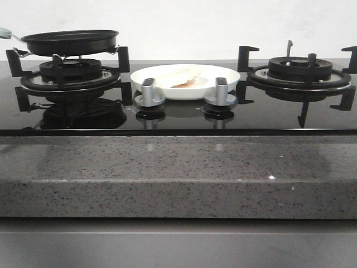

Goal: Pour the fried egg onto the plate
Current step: 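Open the right gripper and raise it away from the plate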

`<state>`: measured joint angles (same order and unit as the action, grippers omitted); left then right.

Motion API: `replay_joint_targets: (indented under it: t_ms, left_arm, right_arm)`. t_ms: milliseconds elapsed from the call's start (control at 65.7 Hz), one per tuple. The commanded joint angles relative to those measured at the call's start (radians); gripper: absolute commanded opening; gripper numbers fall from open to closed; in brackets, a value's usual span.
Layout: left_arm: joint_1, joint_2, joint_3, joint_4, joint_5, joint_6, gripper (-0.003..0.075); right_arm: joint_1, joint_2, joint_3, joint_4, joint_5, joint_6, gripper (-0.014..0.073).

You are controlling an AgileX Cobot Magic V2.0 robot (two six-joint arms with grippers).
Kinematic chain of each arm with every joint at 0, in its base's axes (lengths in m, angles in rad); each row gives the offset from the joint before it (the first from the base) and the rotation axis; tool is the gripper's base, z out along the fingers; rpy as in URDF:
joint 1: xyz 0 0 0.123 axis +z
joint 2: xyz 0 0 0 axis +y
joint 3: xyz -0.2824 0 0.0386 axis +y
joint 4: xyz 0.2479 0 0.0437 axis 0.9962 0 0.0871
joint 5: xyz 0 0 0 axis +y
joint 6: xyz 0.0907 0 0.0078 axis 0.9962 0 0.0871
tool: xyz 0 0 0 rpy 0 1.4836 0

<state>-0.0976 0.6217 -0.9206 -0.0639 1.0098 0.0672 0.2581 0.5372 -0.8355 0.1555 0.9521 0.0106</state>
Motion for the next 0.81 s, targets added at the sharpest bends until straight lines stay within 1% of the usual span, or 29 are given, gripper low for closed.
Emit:
replay_joint_targets:
  t_ms: [0, 91, 563, 608, 654, 761, 791]
  left_arm:
    - [-0.008, 0.002, -0.023, -0.002, -0.069, -0.008, 0.0438]
    - [-0.008, 0.002, -0.023, -0.002, -0.069, -0.008, 0.0438]
    - [-0.008, 0.002, -0.023, -0.002, -0.069, -0.008, 0.0433]
    - [-0.008, 0.002, -0.023, -0.002, -0.071, -0.008, 0.0405]
    - [-0.008, 0.002, -0.023, -0.002, -0.071, -0.008, 0.0363]
    - [-0.008, 0.002, -0.023, -0.002, -0.071, -0.008, 0.0208]
    - [-0.008, 0.002, -0.023, -0.002, -0.071, -0.008, 0.0153]
  right_arm:
    - [-0.002, -0.021, -0.012, -0.006, -0.052, -0.011, 0.0342]
    - [-0.002, -0.021, -0.012, -0.006, -0.032, -0.011, 0.0342]
    - [-0.002, -0.021, -0.012, -0.006, -0.044, -0.011, 0.0339]
    - [-0.002, -0.021, -0.012, -0.006, -0.044, -0.011, 0.0336]
    - [-0.002, -0.021, -0.012, -0.006, -0.043, -0.011, 0.0307]
    - [-0.002, -0.021, -0.012, -0.006, -0.043, -0.011, 0.0183]
    - [-0.002, -0.021, -0.012, -0.006, -0.043, -0.011, 0.0136]
